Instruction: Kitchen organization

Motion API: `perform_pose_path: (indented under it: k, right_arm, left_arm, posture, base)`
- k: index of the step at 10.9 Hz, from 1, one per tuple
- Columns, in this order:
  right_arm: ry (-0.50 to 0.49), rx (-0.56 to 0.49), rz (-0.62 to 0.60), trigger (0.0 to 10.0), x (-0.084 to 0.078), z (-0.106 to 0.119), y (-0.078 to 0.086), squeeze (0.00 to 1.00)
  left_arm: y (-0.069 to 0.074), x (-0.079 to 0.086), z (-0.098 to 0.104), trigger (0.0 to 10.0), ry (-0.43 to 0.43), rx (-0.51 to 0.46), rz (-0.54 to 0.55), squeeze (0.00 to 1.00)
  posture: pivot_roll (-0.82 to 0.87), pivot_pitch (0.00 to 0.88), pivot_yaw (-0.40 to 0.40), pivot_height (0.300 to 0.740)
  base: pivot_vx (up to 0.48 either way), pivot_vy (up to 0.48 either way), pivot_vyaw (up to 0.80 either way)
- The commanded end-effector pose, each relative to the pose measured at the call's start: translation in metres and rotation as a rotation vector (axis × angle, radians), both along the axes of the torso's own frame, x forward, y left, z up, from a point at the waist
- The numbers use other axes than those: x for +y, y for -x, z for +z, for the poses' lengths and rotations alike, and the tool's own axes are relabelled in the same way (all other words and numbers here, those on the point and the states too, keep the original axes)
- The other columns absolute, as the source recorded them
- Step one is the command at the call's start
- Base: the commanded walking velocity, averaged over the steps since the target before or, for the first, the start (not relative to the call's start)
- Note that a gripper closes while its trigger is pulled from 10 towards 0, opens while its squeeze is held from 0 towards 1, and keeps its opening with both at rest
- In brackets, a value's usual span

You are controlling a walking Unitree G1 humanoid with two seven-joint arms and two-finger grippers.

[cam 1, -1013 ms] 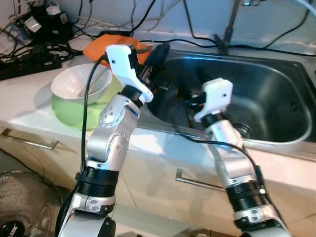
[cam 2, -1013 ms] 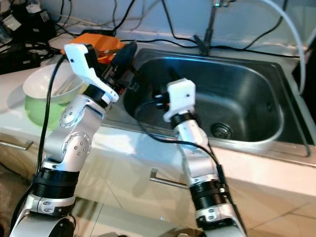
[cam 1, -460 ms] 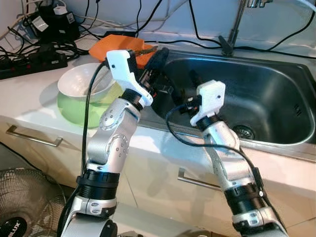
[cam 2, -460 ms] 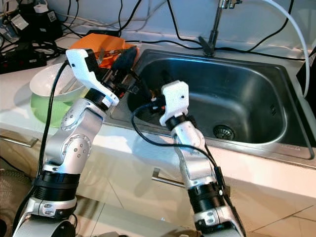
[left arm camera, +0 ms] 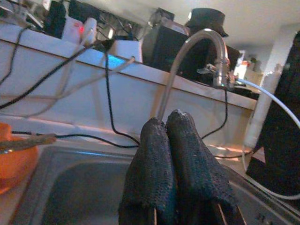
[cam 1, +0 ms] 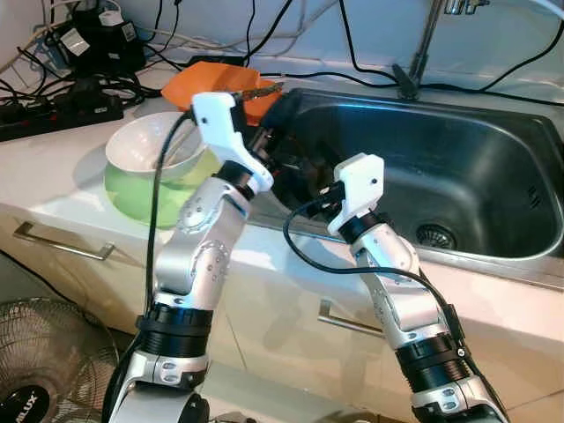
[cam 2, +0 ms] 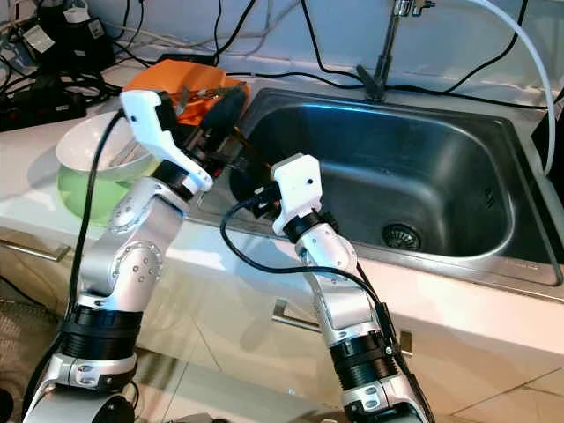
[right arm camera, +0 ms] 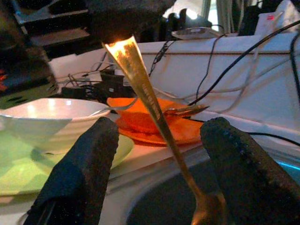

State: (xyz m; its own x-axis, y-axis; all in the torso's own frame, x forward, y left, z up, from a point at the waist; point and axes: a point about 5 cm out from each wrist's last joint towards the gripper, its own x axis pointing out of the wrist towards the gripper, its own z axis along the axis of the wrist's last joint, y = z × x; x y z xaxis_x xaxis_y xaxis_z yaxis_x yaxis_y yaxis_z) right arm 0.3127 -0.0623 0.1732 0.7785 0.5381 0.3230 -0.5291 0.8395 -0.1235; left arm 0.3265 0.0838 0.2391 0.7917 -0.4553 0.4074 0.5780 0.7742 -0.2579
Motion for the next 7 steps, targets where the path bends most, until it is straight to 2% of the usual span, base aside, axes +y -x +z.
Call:
perform_pose_path:
  k: [1, 2, 4, 7]
  right_arm:
    - [-0.008, 0.01, 0.019, 10.0, 0.002, -0.001, 0.003, 0.0]
    - [-0.003, 0.015, 0.024, 10.0, 0.004, -0.002, 0.004, 0.0]
    - [0.031, 0.015, 0.013, 10.0, 0.007, -0.008, 0.001, 0.0]
    - [0.041, 0.015, -0.007, 10.0, 0.008, -0.009, -0.003, 0.0]
  left_arm:
    - [-0.002, 0.003, 0.006, 10.0, 0.0, -0.019, 0.018, 0.0]
    - [-0.003, 0.004, 0.006, 10.0, -0.007, -0.011, 0.015, 0.0]
    - [0.002, -0.007, -0.001, 10.0, -0.025, 0.04, -0.116, 0.0]
    - [0.003, -0.006, -0.004, 10.0, -0.049, 0.062, -0.161, 0.0]
  posture:
    - [0.0, 0.02, 0.06, 0.74]
    - [0.0, 0.022, 0.06, 0.74]
    - [0.0, 0.026, 0.066, 0.74]
    - [0.01, 0.033, 0.07, 0.74]
  base:
    - [0.0, 0.0, 0.0]
    - [0.0, 0.0, 0.0]
    - [0.0, 0.0, 0.0]
    - [0.0, 0.0, 0.0]
